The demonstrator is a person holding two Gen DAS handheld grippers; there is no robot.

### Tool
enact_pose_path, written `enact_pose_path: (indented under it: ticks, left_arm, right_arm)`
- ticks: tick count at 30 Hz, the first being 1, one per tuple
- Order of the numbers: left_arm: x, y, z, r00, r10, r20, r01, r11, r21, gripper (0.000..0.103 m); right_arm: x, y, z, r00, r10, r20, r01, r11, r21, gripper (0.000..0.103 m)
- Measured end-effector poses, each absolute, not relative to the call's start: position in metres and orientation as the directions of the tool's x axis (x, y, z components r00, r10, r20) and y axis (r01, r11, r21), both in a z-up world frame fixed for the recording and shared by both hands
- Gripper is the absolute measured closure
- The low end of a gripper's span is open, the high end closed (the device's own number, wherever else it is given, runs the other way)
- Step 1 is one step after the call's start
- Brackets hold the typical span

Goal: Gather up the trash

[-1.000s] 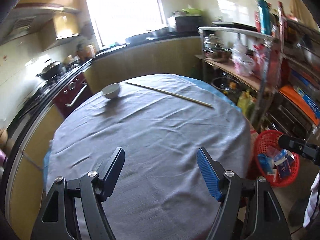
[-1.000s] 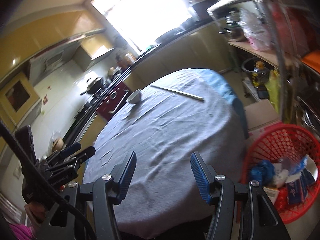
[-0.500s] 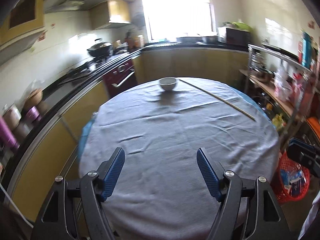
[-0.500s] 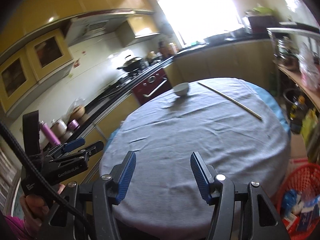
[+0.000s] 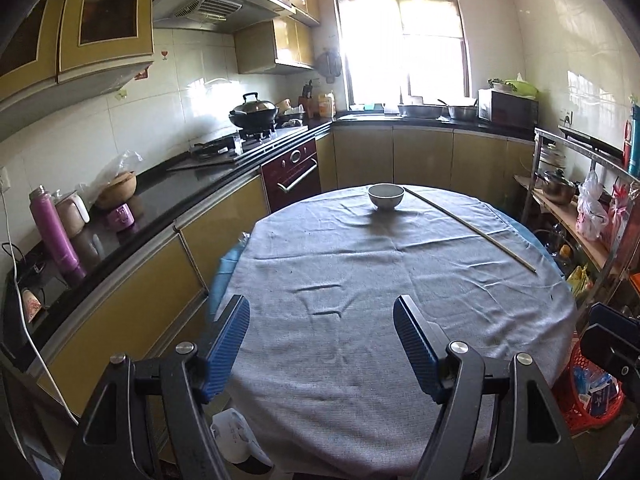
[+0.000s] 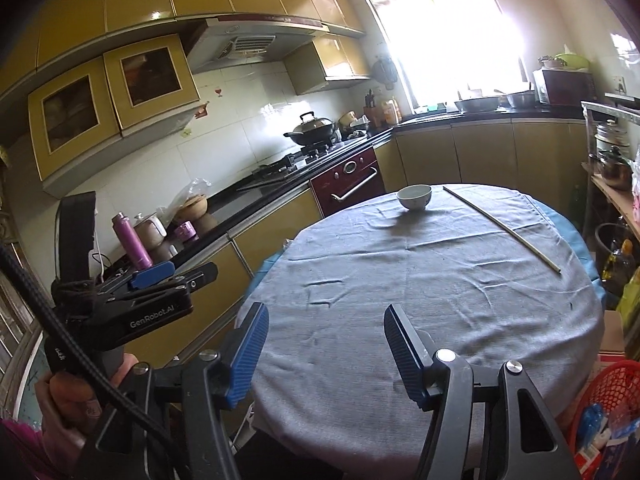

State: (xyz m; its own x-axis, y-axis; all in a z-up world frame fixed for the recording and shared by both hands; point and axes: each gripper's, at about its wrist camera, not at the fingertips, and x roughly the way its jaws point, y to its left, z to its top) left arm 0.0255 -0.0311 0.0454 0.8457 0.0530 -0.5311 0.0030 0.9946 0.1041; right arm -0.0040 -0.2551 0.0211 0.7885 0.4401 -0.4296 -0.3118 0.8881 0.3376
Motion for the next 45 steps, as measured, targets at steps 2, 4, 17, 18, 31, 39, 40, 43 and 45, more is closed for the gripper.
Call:
enact_pose_path:
  ticks: [2, 4, 17, 18, 31, 39, 40, 43, 45]
  left_arm:
    - [0.024, -0.030, 0.048, 0.851, 0.061, -0.521, -0.001, 0.994, 0.114, 0.028]
    - [0.023, -0.027, 0.048, 0.853, 0.063, -0.517, -0.003, 0.993, 0.116, 0.028]
    - [0.018, -0.007, 0.040, 0.852, 0.086, -0.516, -0.032, 0.993, 0.114, 0.028]
    - [0.017, -0.007, 0.039, 0.853, 0.091, -0.514, -0.036, 0.993, 0.115, 0.028]
    - [0.013, -0.006, 0.039, 0.857, 0.098, -0.506, -0.042, 0.992, 0.122, 0.028]
    - [0.011, -0.006, 0.039, 0.856, 0.101, -0.508, -0.045, 0.991, 0.123, 0.028]
    - [0.011, -0.006, 0.039, 0.856, 0.103, -0.507, -0.045, 0.991, 0.124, 0.028]
    - [0.010, -0.007, 0.040, 0.856, 0.105, -0.506, -0.048, 0.991, 0.124, 0.028]
    - [0.008, -0.007, 0.041, 0.857, 0.107, -0.503, -0.051, 0.991, 0.125, 0.028]
  right_arm:
    - [-0.006, -0.255, 0.022, 0.793, 0.444, -0.417, -0.313, 0.884, 0.346, 0.038]
    - [-0.006, -0.255, 0.023, 0.796, 0.449, -0.407, -0.313, 0.880, 0.358, 0.038]
    - [-0.006, -0.236, 0.016, 0.791, 0.451, -0.414, -0.323, 0.882, 0.345, 0.038]
    - [-0.006, -0.235, 0.016, 0.790, 0.450, -0.415, -0.322, 0.882, 0.345, 0.038]
    - [-0.009, -0.236, 0.015, 0.805, 0.419, -0.420, -0.301, 0.898, 0.320, 0.037]
    - [-0.008, -0.237, 0.013, 0.808, 0.407, -0.427, -0.285, 0.903, 0.320, 0.037]
    - [-0.008, -0.237, 0.012, 0.808, 0.405, -0.428, -0.283, 0.904, 0.320, 0.037]
    - [-0.008, -0.238, 0.012, 0.808, 0.403, -0.429, -0.282, 0.905, 0.320, 0.037]
    - [-0.009, -0.238, 0.012, 0.809, 0.401, -0.428, -0.280, 0.905, 0.320, 0.037]
